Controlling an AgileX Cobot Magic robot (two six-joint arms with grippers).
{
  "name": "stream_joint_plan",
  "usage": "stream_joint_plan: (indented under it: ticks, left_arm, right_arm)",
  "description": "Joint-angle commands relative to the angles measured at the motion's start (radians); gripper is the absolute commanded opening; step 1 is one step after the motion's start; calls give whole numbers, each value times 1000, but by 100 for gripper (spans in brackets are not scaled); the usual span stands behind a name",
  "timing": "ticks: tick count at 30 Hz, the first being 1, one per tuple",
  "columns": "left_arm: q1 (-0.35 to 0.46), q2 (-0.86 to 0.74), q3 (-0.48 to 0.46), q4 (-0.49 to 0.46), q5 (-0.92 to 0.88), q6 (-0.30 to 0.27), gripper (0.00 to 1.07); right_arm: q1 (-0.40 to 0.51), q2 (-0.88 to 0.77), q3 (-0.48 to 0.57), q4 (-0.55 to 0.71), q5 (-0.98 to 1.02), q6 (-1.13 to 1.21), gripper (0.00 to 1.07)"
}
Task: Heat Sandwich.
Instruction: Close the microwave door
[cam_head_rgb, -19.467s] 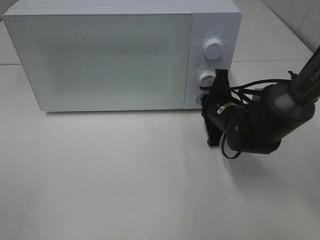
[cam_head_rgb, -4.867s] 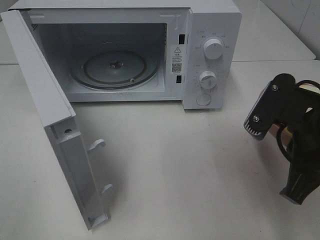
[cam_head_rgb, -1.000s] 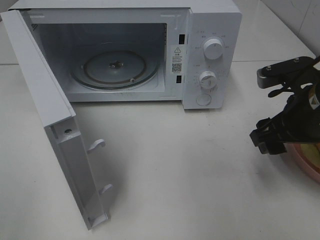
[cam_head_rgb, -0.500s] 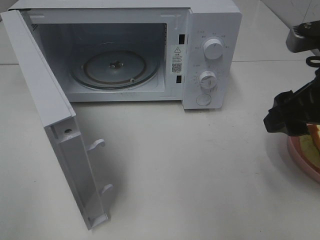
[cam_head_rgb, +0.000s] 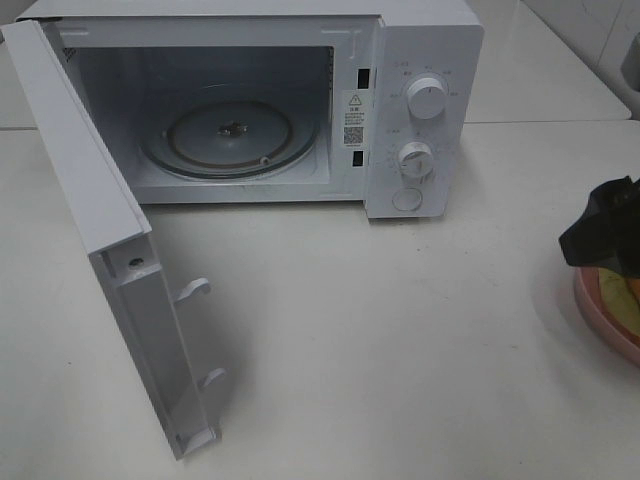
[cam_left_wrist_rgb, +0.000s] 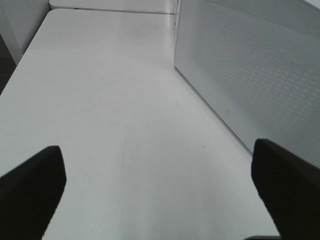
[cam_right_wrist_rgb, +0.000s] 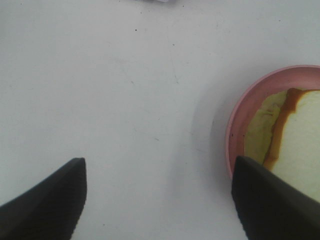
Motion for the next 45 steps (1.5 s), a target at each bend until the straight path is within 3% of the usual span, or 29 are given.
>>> stream_joint_plan:
  ticks: [1,12,16,29,45]
  left_arm:
    - [2,-4,2,-2,1,2,95]
    - [2,-4,2,-2,1,2,95]
    - [2,-4,2,-2,1,2,95]
    - [2,-4,2,-2,1,2,95]
    - [2,-4,2,-2,1,2,95]
  right_arm:
    - [-5,-74,24,-4,10,-26,76]
    - [-17,-332,110,-32,128,-48,76]
    - [-113,-480,119,-29,199,-61,76]
    - [-265,-765,153,5,256,-77,76]
    - [-275,-1011,180,22,315,-103,76]
